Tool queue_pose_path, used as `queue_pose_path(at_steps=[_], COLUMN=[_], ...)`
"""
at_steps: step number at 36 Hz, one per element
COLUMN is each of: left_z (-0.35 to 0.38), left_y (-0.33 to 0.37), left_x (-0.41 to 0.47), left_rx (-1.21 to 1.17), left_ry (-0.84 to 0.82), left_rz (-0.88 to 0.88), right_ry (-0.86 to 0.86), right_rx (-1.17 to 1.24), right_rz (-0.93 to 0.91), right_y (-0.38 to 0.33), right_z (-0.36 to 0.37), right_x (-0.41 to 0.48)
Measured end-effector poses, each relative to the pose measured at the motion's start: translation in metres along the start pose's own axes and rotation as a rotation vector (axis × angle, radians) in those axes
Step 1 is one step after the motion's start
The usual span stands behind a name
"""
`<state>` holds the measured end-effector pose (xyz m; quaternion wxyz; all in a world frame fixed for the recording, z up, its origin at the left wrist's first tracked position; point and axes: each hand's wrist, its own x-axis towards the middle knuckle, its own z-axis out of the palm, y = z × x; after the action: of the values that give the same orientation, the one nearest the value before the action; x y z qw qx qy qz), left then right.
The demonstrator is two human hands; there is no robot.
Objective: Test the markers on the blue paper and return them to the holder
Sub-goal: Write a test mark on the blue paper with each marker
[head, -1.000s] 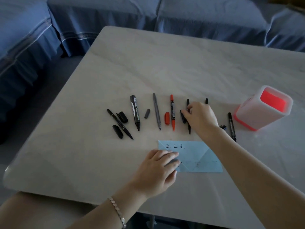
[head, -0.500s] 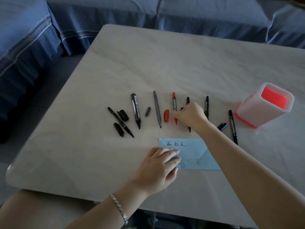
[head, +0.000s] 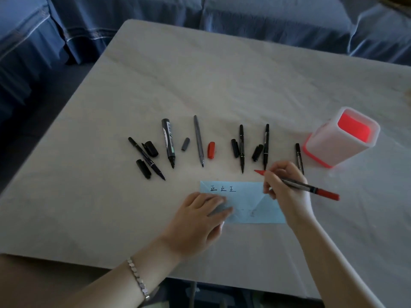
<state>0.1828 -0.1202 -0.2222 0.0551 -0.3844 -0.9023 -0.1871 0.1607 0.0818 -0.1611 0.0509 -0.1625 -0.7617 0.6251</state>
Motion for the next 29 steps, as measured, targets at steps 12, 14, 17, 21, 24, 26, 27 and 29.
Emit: queue_pose_path(at_steps=[12,14,17,21,24,26,27,29], left_z=[0.006,0.010,0.012,0.012,0.013,0.013,0.013,0.013], left_y=[0.027,0.032,0.033,0.030,0.029,0.029,0.029,0.029], left_x=[0.015,0.013,0.010,0.010,0.010,0.009,0.009,0.009], left_rx=[-0.009,-0.013,-0.061,-0.102,-0.120,-0.126,-0.129,-0.124], left_ry=[0.085,0.080,0.068,0.024,-0.010,-0.023,-0.027,-0.032], left_rz=[-0.028,-0.074,-0.108,-0.108,-0.130,-0.138,-0.139,-0.140], right_ry=[0.199,0.252,0.328,0.343,0.339,0.333,0.332,0.343], right_rx=[0.089,0.091,-0.022,-0.078,-0.109,-0.120,-0.121,-0.124], right_rz=[0.048,0.044,-0.016,-0.040,-0.056,-0.062,-0.062,-0.065], right_y=[0.024,0.028,0.031,0.032,0.034,0.035,0.035,0.036], right_z=[0.036,0.040,0.043,0.044,0.044,0.044,0.044,0.044], right_x=[-0.002,-0.003,-0.004,-0.003,-0.002,-0.003,-0.003,-0.003])
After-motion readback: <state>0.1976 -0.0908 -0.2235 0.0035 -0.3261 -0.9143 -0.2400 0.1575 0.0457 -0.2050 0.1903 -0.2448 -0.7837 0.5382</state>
